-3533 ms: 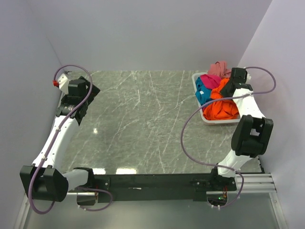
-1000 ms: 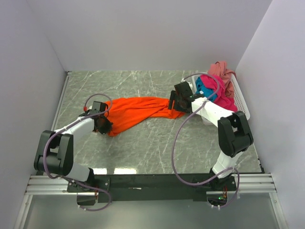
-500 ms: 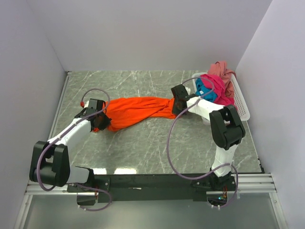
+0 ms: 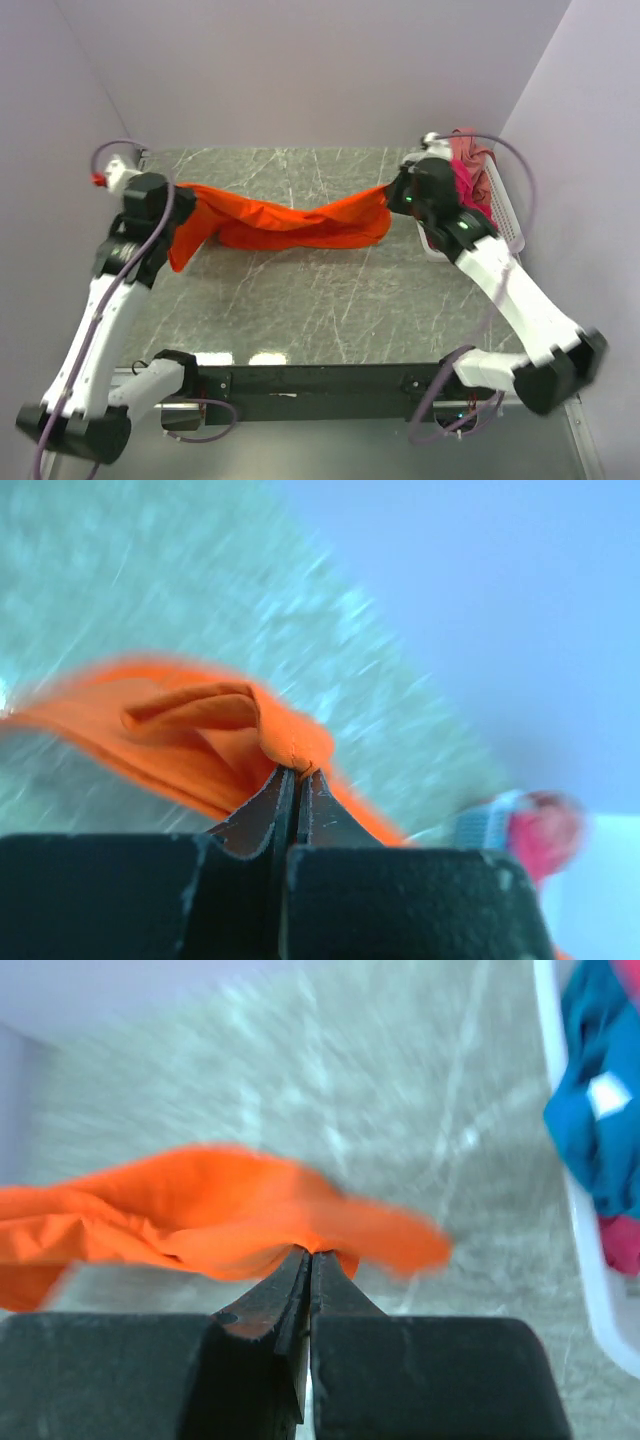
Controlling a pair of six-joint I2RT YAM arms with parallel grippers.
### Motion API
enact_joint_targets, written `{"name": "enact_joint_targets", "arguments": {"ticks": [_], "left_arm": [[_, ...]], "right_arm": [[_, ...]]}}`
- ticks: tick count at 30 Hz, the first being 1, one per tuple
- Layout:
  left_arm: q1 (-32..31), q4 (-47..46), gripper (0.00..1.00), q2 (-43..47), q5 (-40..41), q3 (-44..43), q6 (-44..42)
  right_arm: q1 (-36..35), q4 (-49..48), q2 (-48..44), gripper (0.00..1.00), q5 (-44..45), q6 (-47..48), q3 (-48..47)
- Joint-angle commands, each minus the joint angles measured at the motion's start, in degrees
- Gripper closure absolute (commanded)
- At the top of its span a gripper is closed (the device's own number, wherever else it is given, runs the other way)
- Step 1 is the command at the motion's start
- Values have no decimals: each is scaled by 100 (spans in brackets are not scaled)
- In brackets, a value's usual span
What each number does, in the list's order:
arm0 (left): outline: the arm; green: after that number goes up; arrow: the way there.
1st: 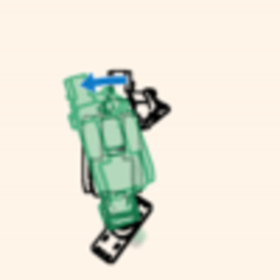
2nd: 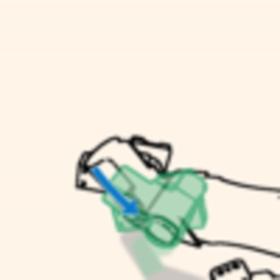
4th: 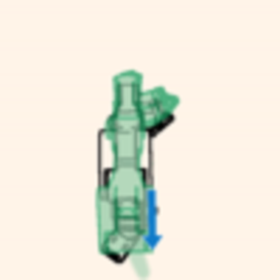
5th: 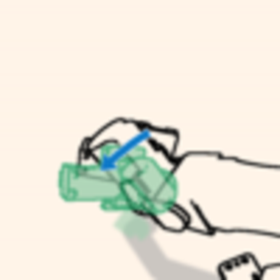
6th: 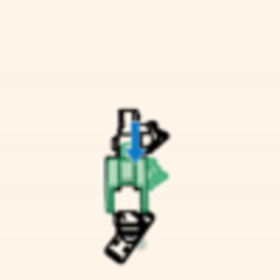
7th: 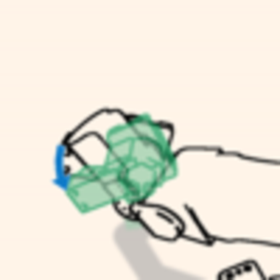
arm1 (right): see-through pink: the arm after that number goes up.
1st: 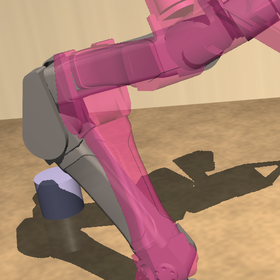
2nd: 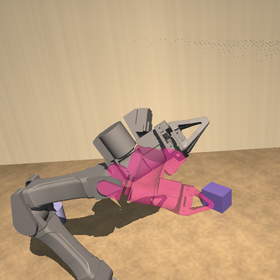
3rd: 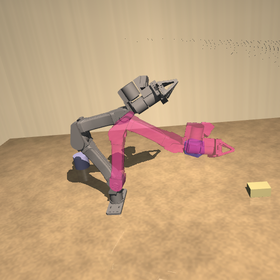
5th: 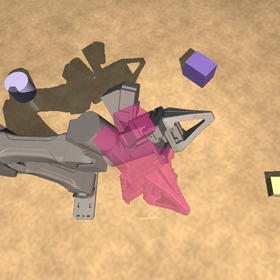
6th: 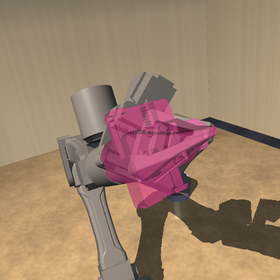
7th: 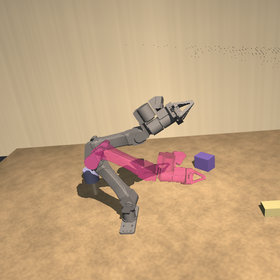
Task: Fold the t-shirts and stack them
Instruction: Flatten the tshirt out
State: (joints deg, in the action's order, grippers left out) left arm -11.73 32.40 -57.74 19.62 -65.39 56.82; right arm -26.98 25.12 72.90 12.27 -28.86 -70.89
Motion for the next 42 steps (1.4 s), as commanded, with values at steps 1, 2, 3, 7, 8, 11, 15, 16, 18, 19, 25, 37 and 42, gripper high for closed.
{"name": "enact_joint_targets", "arguments": {"ticks": [1,2,3,7,8,11,15,16,18,19,25,37,42], "left_arm": [[-5,91,99,647,586,-605,-12],[-5,82,99,763,613,-720,-82],[-5,99,99,868,631,-834,-187],[-5,-285,99,1570,536,-1361,-565],[-5,-400,99,1659,456,-1432,-671],[-5,-656,99,1836,411,-1757,-961],[-5,-674,99,1608,499,-2206,-1295],[-14,-691,99,1460,534,-2276,-1331],[-5,-674,99,1266,787,-2294,-1375],[-14,-639,99,1021,894,-2303,-1384],[205,-384,91,-394,1590,-1979,-1226],[1682,-562,1,-4174,-11,-2548,-1217],[1744,-120,0,-3966,385,-2069,-998]], "right_arm": [[-17,-69,-969,100,-216,328,-135],[-18,-78,-1171,100,-399,372,-222],[-26,-95,-1539,100,-488,468,-267],[-53,-60,-2288,100,-893,636,-618],[-53,-34,-2403,100,-945,671,-793],[-53,106,-2737,100,-894,803,-1275],[-53,370,-2598,100,-779,1005,-1943],[-53,396,-2527,100,-492,1005,-2042],[-35,388,-2204,100,-244,1119,-2297],[-18,414,-2045,100,62,1111,-2376],[807,38,-446,100,-153,997,-2632],[1397,156,4765,17,-1816,1234,-5290],[1196,66,4577,11,-1956,1181,-4868]]}}
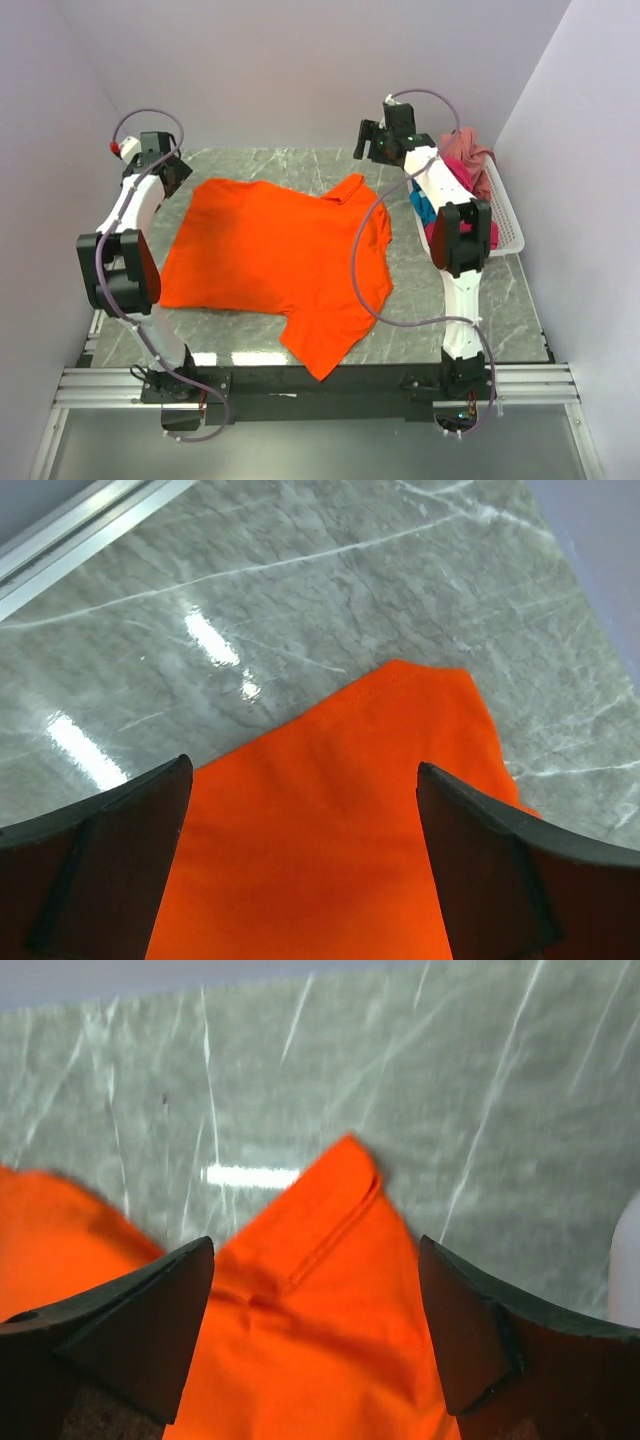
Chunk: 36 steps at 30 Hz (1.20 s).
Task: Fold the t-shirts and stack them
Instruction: Flatten the tshirt out
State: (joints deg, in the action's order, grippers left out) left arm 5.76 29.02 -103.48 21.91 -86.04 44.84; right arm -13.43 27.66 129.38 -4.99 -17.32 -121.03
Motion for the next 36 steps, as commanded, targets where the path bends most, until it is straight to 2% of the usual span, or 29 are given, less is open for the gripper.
{"name": "enact_joint_targets", "arguments": {"ticks": [1,4,8,11,15,19,24,31,36], "left_arm": [[-5,253,1,688,147,156,288],[4,464,1,1083,77,833,779],[4,307,1,1830,-222,1826,1464],[4,166,1,2707,-512,2546,1764],[-5,-316,1,3437,-1170,3336,1862],[-40,-940,1,3581,-1900,4033,1441],[-154,-942,1,2985,-1963,4201,1097],[-242,-1117,1,2237,-1848,3841,992],[-242,-1012,1,1209,-1831,3191,930]], "right_arm": [[-247,-347,-1299,10,-134,18,872],[-546,-656,-2422,9,199,-166,2131],[-1011,-674,-3355,9,490,-648,3575],[-1556,-806,-3902,9,604,-1043,4604],[-1944,-1095,-4359,9,220,-1642,5755],[-1970,-1131,-4545,9,113,-1862,6617],[-1962,-1219,-4141,9,16,-1845,6777],[-1532,-982,-2999,9,105,-1670,5838],[-1092,-842,-2252,9,-151,-1520,5127]]}}
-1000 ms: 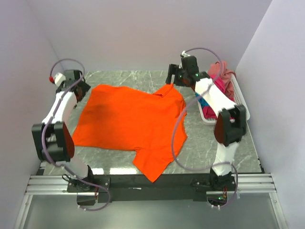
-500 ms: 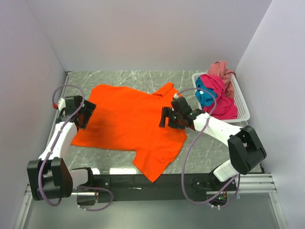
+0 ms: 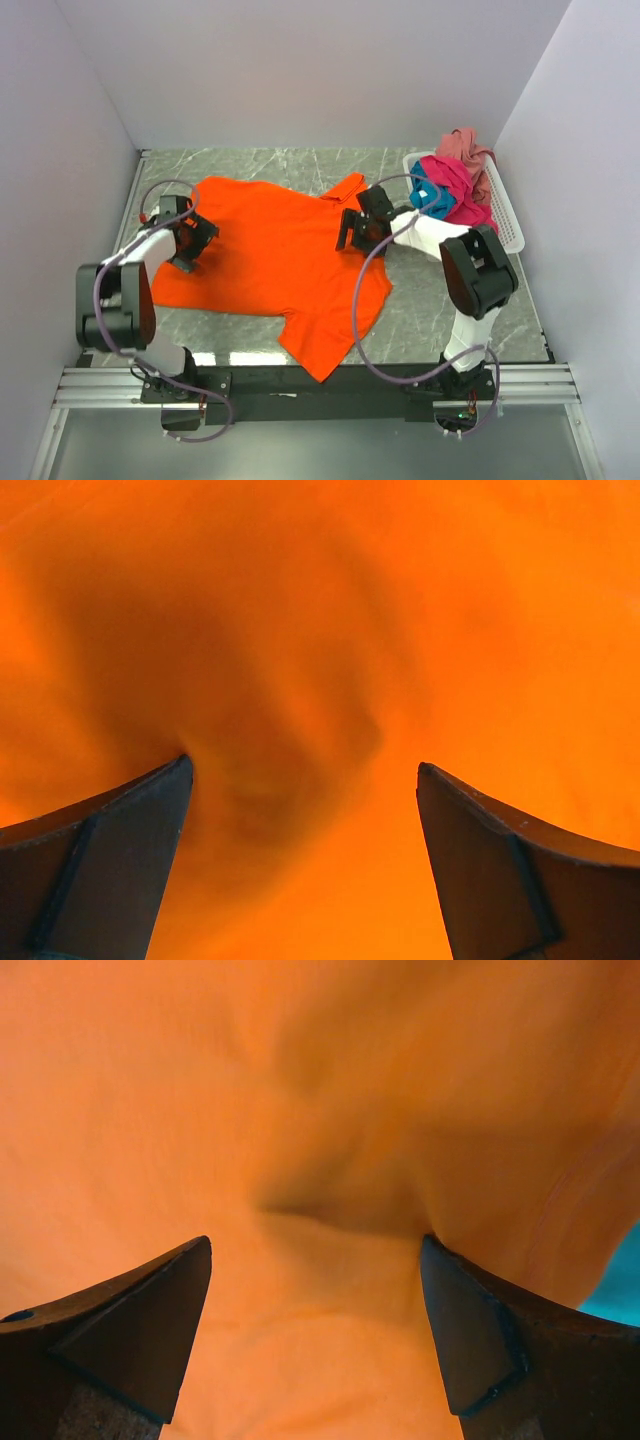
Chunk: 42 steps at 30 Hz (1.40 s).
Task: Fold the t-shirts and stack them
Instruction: Flatten the tshirt out
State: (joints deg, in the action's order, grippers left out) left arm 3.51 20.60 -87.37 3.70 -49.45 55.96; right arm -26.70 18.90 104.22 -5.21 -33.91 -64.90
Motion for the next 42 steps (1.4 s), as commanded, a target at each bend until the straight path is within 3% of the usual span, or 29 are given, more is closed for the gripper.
{"name": "enact_joint_targets", "arguments": {"ticks": [1,11,15,20,25,33,37,42], "left_arm": [[-26,-170,1,-551,-28,-565,-182],[-61,-74,0,-2107,-222,-1874,-270],[-61,215,0,-2275,-72,-2392,-314],[-61,515,1,-1716,367,-2693,-314],[-17,1279,1,-496,1517,-2081,438],[730,1614,1,1151,2055,-154,1311],[932,1280,1,1565,1862,444,1066],[1090,780,1,1329,1853,647,1004]], "right_arm": [[374,70,369,9,-164,191,-610],[859,816,1942,9,-533,456,-2762],[991,1300,2750,9,-604,595,-4306],[982,1434,2595,9,-498,1018,-5015],[860,977,1278,9,-402,1193,-3962],[561,-254,-857,8,-435,852,-1088],[438,-474,-1176,8,-665,877,-471],[271,-395,-1255,8,-569,1027,-155]]}}
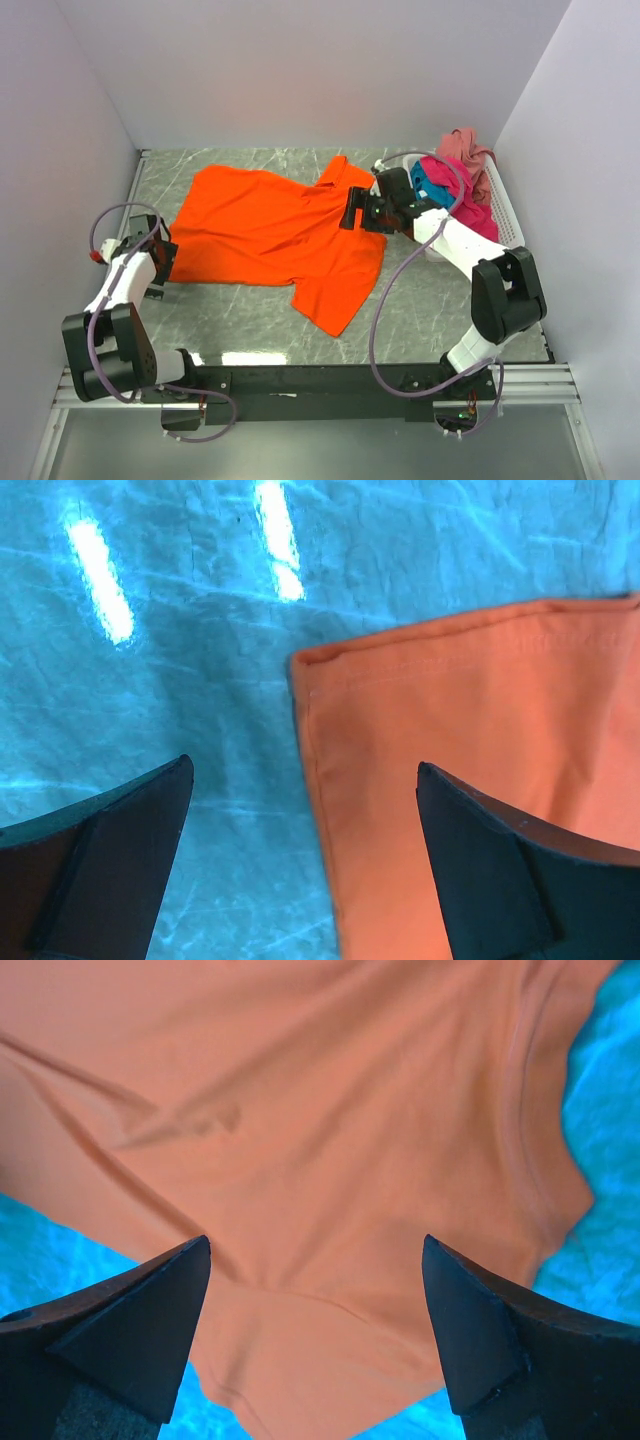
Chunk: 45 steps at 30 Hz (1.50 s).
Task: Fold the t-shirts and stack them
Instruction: Flatten the tshirt out
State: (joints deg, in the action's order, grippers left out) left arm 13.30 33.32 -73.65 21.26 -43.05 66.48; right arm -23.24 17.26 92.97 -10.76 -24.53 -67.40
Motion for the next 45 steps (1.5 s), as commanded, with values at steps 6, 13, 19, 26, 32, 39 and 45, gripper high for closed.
{"name": "enact_joint_targets", "arguments": {"ticks": [6,13,19,26,32,39,45], "left_arm": [[305,-1073,19,-861,-253,-116,-197],[305,-1108,57,-1415,-341,-134,-267],[313,-1073,99,-1451,-324,-63,-381],[296,-1135,99,-1047,-447,42,-522],[296,-1363,99,-678,-649,209,-627],[278,-1276,99,-660,-605,192,-575],[270,-1302,99,-502,-456,262,-539]], "right_arm": [[-119,-284,-305,8,4,107,455],[-233,-161,-551,8,109,80,754],[-514,93,-824,8,215,212,894],[-1743,594,-886,12,347,669,1079],[-2719,1086,-859,17,680,309,1404],[-3537,1702,-587,20,1033,494,1167],[-3775,1360,-253,26,840,484,1097]]}}
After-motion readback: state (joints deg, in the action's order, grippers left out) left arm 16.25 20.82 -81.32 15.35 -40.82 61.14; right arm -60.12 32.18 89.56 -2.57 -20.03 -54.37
